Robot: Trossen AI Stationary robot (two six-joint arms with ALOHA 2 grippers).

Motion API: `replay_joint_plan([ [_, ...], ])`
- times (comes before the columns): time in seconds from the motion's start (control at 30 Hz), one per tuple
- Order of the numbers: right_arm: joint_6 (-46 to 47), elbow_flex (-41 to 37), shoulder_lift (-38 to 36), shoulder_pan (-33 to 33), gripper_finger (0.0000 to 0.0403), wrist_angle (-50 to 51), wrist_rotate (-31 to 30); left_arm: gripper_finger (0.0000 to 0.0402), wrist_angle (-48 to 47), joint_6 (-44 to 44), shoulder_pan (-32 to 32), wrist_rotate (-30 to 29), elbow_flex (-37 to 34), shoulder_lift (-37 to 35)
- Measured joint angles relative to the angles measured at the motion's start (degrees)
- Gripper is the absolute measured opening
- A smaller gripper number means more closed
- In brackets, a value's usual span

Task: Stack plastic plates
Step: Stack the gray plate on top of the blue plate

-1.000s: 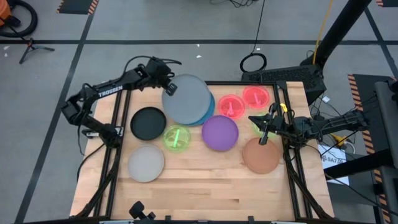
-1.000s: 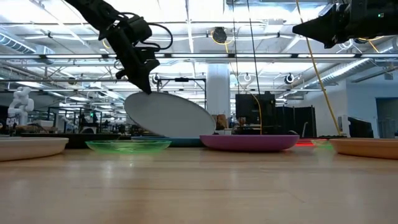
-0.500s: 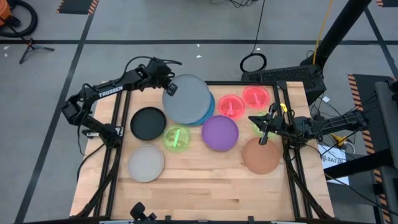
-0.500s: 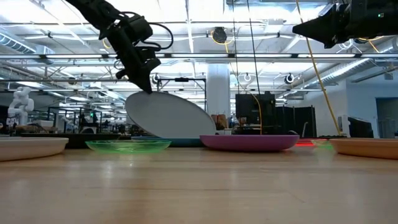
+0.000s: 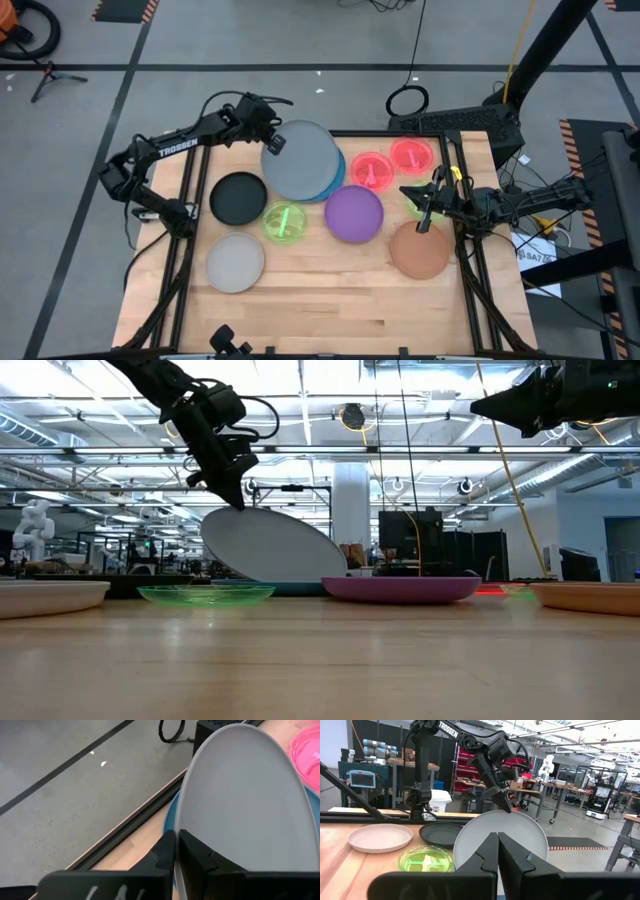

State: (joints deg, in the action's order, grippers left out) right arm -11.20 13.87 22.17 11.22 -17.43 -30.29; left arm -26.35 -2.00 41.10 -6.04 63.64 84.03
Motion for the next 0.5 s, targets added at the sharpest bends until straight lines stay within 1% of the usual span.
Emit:
replay_joint_plan([
  [0.23,0.0,0.0,0.0,0.0,0.0,0.0,0.0,0.0022,-0.3,-0.1,0.0,0.0,0.0,0.0],
  [0.5,0.0,0.0,0.0,0.0,0.0,0.0,0.0,0.0022,-2.4,-3.3,0.0,0.0,0.0,0.0],
])
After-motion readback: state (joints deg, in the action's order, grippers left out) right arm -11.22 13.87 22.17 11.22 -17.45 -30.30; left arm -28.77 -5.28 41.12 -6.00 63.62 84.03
